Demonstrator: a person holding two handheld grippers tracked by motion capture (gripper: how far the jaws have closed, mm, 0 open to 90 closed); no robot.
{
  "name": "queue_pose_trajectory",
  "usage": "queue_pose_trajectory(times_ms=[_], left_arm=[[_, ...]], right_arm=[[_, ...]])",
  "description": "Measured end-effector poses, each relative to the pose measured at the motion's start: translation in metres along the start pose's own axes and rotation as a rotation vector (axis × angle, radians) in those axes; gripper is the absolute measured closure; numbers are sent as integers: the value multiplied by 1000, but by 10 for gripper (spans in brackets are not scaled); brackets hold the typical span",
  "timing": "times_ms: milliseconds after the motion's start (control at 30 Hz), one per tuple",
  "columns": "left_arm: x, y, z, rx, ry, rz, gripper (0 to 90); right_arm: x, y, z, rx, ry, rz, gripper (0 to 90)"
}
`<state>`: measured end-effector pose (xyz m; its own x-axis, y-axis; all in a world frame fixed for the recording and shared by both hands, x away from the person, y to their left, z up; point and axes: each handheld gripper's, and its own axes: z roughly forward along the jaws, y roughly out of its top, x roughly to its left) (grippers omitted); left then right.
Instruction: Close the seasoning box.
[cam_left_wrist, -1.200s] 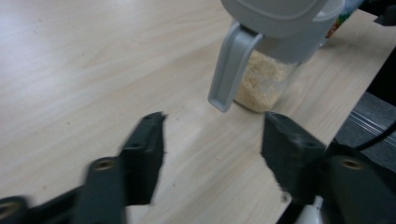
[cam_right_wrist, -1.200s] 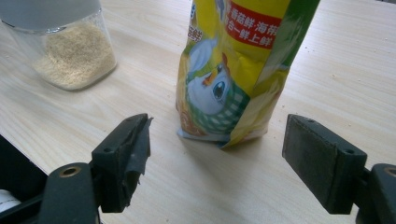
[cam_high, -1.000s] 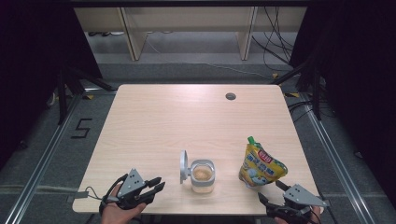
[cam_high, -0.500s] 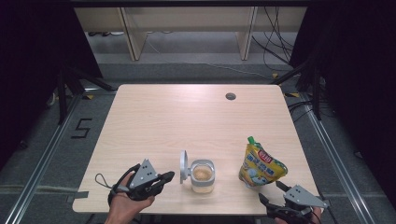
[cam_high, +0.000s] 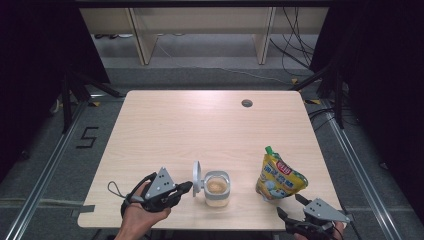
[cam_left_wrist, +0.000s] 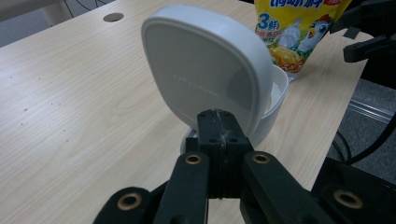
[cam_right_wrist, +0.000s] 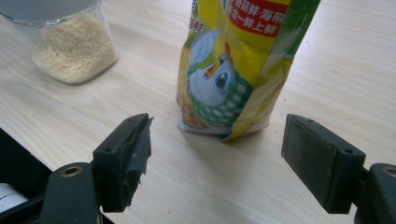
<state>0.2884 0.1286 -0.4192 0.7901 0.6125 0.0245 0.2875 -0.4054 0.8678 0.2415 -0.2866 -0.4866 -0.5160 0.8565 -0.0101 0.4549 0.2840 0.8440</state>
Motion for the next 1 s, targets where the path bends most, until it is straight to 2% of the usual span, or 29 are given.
queue_pose_trajectory(times_ms=[33, 100, 133, 200, 300, 533, 600, 633, 667, 733, 767, 833, 900, 933, 967, 1000], left_arm=[[-1, 1, 1, -3, 2, -6, 893], [0, 3, 1, 2, -7, 23, 892], [-3, 3, 1, -2, -7, -4, 892], [-2, 6, 2, -1, -8, 20, 892], [-4, 7, 3, -4, -7, 9, 892], [-10, 13, 7, 3, -14, 33, 892], [-11, 15, 9, -1, -34, 42, 892], [-12, 16, 10, -5, -32, 38, 892], [-12, 17, 10, -5, -37, 47, 892], [-15, 19, 10, -14, -48, 31, 892], [-16, 21, 8, -10, -50, 46, 892], [-17, 21, 7, -10, -48, 43, 891], [-14, 21, 6, -15, -53, 60, 891], [-15, 20, 5, -18, -54, 23, 890], [-13, 19, 5, -23, -55, 25, 887], [-12, 17, 3, -18, -55, 23, 880]], right_arm=[[0, 0, -1, -9, 9, 8, 250], [1, 0, -1, -7, 14, 12, 250], [0, 0, -1, -9, 10, 8, 250], [0, 0, -2, -3, 9, 5, 250], [1, 0, -1, -10, 9, 4, 251], [1, 0, -1, -11, 16, 8, 253], [1, 0, 0, -8, 28, 8, 253], [1, 0, -1, -11, 17, -2, 253], [1, 0, 0, -10, 25, 9, 253], [1, 0, -1, -10, 17, 4, 253], [1, 0, -1, -11, 17, 4, 254], [1, 0, -1, -11, 18, 4, 253], [1, 0, -1, -11, 19, 4, 253], [1, 0, 0, -10, 28, 7, 253], [1, 0, -1, -13, 18, -3, 253], [1, 0, 0, -11, 28, 6, 253]])
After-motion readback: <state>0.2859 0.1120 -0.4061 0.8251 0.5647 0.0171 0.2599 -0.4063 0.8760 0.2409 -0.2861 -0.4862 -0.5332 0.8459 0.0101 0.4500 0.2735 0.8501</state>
